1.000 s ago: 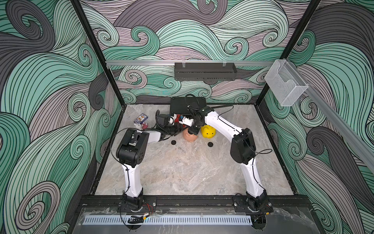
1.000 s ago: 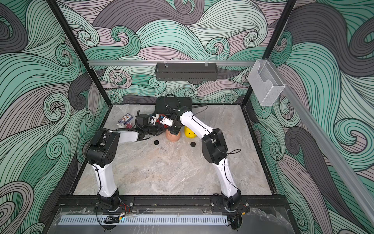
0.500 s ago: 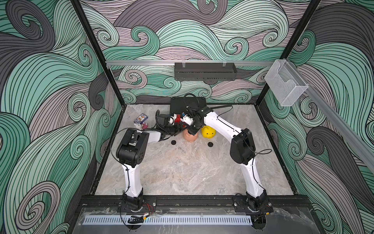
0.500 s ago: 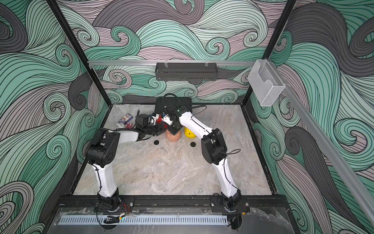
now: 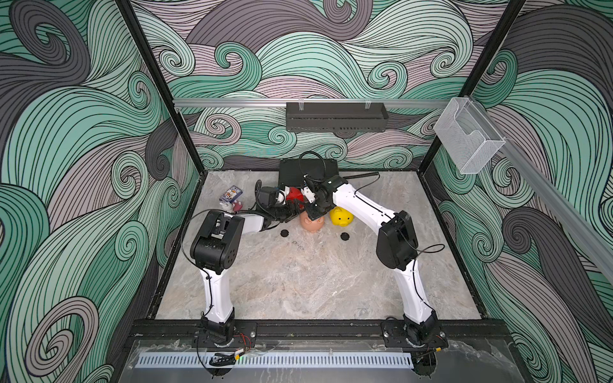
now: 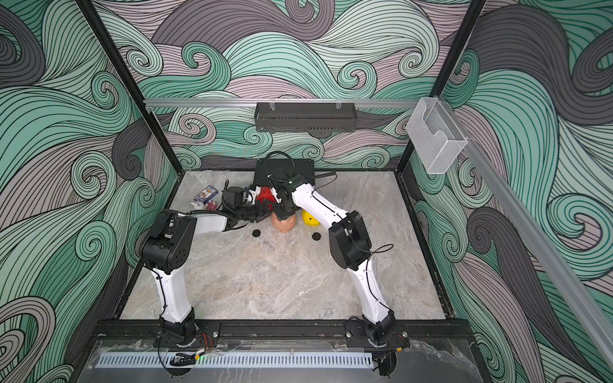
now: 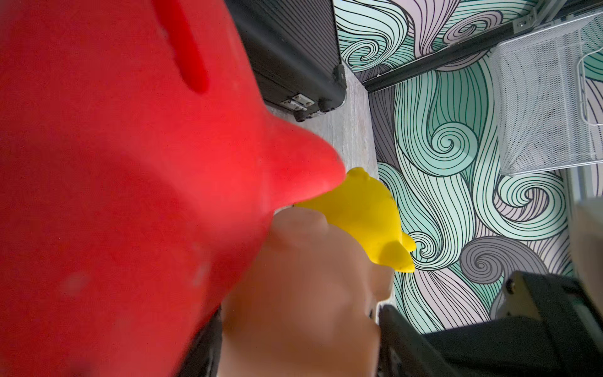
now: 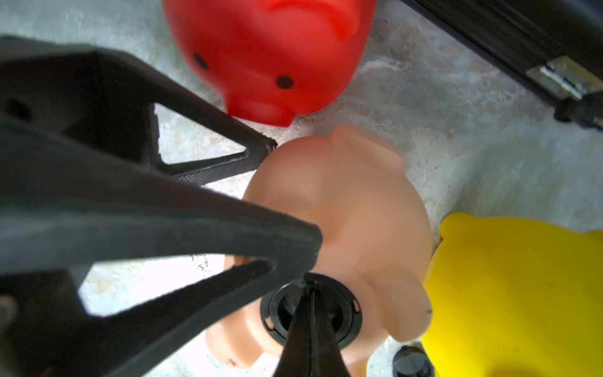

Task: Close piggy banks
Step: Screw the knob on the piggy bank.

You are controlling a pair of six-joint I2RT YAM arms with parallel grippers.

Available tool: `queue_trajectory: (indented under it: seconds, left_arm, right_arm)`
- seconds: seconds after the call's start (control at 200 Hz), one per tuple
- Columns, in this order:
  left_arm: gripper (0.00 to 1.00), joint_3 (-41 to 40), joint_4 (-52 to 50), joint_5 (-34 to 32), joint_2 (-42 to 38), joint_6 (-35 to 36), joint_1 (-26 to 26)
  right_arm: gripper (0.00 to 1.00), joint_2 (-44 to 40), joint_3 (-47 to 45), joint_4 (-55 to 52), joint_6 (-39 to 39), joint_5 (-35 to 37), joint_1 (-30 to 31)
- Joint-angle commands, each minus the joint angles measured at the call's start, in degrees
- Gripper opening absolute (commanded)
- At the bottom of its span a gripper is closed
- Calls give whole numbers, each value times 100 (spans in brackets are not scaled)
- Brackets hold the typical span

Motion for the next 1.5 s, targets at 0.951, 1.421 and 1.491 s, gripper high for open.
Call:
queue_trajectory:
  seconds: [0.951, 1.421, 1.491]
  left_arm:
    - [72, 75, 17, -247, 188, 71, -18]
    - [72, 67, 18, -242, 163, 92, -20]
    - [72, 67, 11, -243, 164, 88, -14]
  right_arm:
    - [0, 119, -28, -401, 1447, 428, -61]
    - [0, 18, -34, -391, 1494, 381, -38]
    - [0, -4, -44, -393, 1496, 368, -37]
